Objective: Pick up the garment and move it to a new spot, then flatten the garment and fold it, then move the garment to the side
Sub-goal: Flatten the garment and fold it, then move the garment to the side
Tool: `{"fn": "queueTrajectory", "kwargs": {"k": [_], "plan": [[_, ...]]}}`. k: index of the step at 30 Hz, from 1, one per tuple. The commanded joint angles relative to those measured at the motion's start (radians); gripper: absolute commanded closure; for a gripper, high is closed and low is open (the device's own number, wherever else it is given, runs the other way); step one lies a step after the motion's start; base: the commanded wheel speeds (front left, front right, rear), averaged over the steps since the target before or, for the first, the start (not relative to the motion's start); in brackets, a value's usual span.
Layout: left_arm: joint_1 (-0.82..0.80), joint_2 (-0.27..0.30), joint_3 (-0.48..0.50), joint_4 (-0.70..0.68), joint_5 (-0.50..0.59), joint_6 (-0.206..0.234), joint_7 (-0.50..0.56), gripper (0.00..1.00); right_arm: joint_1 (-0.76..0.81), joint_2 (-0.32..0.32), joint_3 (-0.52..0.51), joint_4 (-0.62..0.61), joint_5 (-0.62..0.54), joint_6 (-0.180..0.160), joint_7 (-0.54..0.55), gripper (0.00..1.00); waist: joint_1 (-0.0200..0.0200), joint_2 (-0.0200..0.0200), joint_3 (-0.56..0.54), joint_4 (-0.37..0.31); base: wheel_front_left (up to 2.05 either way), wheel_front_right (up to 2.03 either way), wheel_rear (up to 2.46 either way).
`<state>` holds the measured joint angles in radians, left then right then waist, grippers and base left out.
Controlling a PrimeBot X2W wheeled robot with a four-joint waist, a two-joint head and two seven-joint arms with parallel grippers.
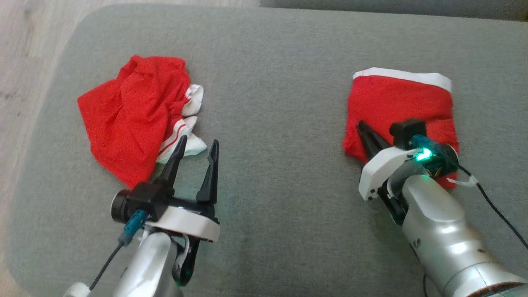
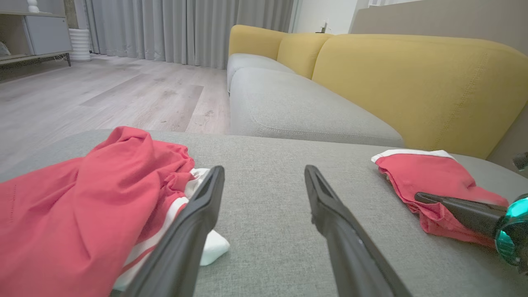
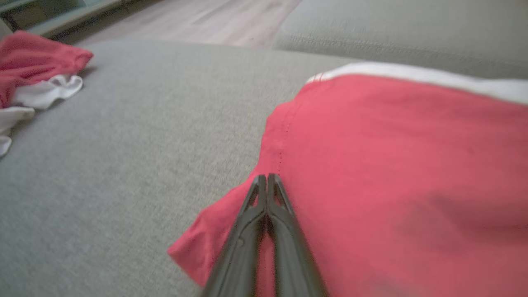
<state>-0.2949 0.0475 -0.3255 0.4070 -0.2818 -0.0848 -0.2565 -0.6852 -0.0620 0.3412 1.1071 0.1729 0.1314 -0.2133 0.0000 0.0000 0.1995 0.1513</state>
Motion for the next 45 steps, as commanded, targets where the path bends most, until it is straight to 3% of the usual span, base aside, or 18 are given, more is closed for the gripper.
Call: {"fn": "queueTrajectory", "kwargs": {"k": [1, 9, 15, 17, 24, 34, 42, 45], "plan": [[0.004, 0.003, 0.033, -0.031, 0.0, 0.005, -0.005, 0.0, -0.009, 0.012, 0.006, -0.044, 0.025, -0.001, -0.024, 1.0, 0.0, 0.0, -0.022, -0.023, 0.0, 0.0, 0.0], [0.032, 0.005, 0.054, -0.033, 0.011, 0.011, -0.005, 0.0, 0.071, 0.012, -0.143, -0.262, 0.027, -0.001, -0.048, 1.0, 0.0, 0.0, -0.081, -0.094, 0.0, 0.0, 0.0], [0.069, 0.008, 0.069, -0.03, 0.019, 0.014, -0.005, 0.0, 0.3, 0.012, -0.27, -0.536, 0.002, -0.001, -0.048, 1.0, 0.0, 0.0, -0.127, -0.141, 0.0, 0.0, 0.0], [0.086, 0.009, 0.076, -0.028, 0.021, 0.015, -0.005, 0.0, 0.375, 0.012, -0.29, -0.592, 0.003, -0.001, -0.048, 0.0, 0.0, 0.0, -0.137, -0.156, 0.0, 0.0, 0.0], [0.127, 0.008, 0.093, -0.013, 0.03, 0.015, -0.005, 0.0, 0.527, 0.012, -0.317, -0.673, 0.006, -0.001, -0.048, 0.0, 0.0, 0.0, -0.148, -0.173, 0.0, 0.0, 0.0], [0.097, 0.006, 0.085, -0.021, 0.043, 0.001, -0.005, 0.0, 0.456, 0.012, -0.351, -0.663, -0.022, -0.001, 0.004, 0.0, 0.0, 0.0, -0.1, -0.144, 0.0, 0.0, 0.0], [0.053, 0.005, 0.091, -0.018, 0.041, -0.007, -0.005, 0.0, 0.213, 0.012, -0.462, -0.466, 0.046, -0.001, 0.208, 0.0, 0.0, 0.0, -0.015, -0.081, 0.0, 0.0, 0.0], [0.037, 0.005, 0.099, -0.022, 0.036, -0.009, -0.005, 0.0, 0.143, 0.012, -0.516, -0.378, 0.004, -0.001, 0.25, 0.0, 0.0, 0.0, 0.005, -0.058, 0.0, 0.0, 0.0]]}}
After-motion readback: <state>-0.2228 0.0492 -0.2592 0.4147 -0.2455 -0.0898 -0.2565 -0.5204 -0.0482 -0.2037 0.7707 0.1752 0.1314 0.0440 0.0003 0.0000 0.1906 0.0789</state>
